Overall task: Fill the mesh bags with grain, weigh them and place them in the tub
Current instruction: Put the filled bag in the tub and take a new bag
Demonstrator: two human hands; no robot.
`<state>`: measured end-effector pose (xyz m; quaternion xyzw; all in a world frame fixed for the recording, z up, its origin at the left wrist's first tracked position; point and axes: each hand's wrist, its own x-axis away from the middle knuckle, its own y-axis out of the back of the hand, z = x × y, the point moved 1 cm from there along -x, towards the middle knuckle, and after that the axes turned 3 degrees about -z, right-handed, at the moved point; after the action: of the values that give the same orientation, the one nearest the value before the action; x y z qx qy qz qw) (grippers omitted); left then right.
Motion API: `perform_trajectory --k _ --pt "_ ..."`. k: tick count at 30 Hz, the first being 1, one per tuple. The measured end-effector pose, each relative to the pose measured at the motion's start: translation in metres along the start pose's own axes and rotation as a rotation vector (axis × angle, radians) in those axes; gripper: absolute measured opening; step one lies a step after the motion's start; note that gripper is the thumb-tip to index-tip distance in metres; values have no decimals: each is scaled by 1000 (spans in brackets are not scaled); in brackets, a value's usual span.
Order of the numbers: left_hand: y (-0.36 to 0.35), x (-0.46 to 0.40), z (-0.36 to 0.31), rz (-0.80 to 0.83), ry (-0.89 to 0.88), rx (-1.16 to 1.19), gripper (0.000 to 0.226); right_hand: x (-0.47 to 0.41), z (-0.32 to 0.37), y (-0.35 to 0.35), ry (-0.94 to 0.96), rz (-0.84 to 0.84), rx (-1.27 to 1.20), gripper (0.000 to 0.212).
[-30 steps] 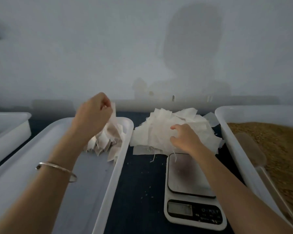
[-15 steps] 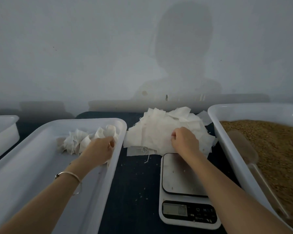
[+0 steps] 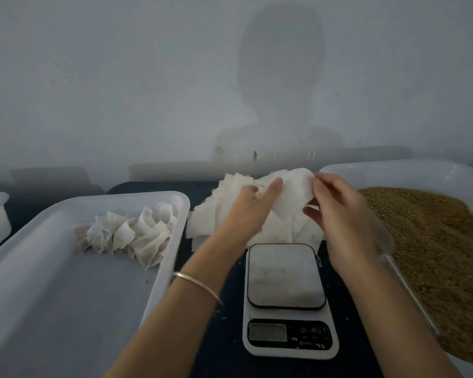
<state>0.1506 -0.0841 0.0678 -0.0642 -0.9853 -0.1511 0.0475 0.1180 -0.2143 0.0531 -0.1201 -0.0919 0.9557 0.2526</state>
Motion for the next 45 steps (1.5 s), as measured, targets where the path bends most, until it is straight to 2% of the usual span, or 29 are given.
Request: perform_trajectory --k 3,5,7,11,15,18,20,21,24,25,27,29,31,33,36,40,42,45 --pt "-27 28 19 252 202 470 41 29 13 36 -37 8 -37 13" --pt "-37 45 37 279 222 662 32 46 12 56 -52 -9 11 13" --pt "-41 59 55 228 192 744 34 59 6 69 -98 -36 21 12" --pt "-40 78 77 81 57 660 38 79 -5 75 -198 28 -35 29" --pt "-29 91 83 -111 -75 578 28 93 -12 69 -321 172 -3 43" --pt "-18 100 87 -222 -101 574 27 104 -15 66 -422 267 79 33" --pt "-12 105 90 -277 -121 542 32 110 -16 64 -435 248 97 12" --pt "-11 107 91 -330 -153 468 37 112 -16 64 -418 232 113 10" --pt "-5 117 85 -474 -362 182 44 114 -19 66 -330 206 205 25" --pt "-4 121 81 -456 -439 122 37 114 -17 65 -310 223 217 22" --pt "-7 127 72 -252 -481 77 17 116 -12 61 -293 288 230 13" --pt "-15 130 68 -1 -431 57 19 118 -10 60 -271 329 247 28" --pt "-21 131 69 120 -369 35 28 119 -9 59 -264 330 260 32" --pt "-23 129 69 124 -308 55 32 119 -7 59 -259 364 273 27" --pt "-20 127 70 127 -235 132 23 116 -6 62 -256 440 266 27" --pt "-15 128 69 119 -234 141 14 116 -1 60 -226 492 240 28" --pt "-13 128 69 45 -271 100 15 117 -2 59 -184 450 250 27" --pt "-11 125 73 -130 -333 6 28 120 -6 59 -57 383 399 19"
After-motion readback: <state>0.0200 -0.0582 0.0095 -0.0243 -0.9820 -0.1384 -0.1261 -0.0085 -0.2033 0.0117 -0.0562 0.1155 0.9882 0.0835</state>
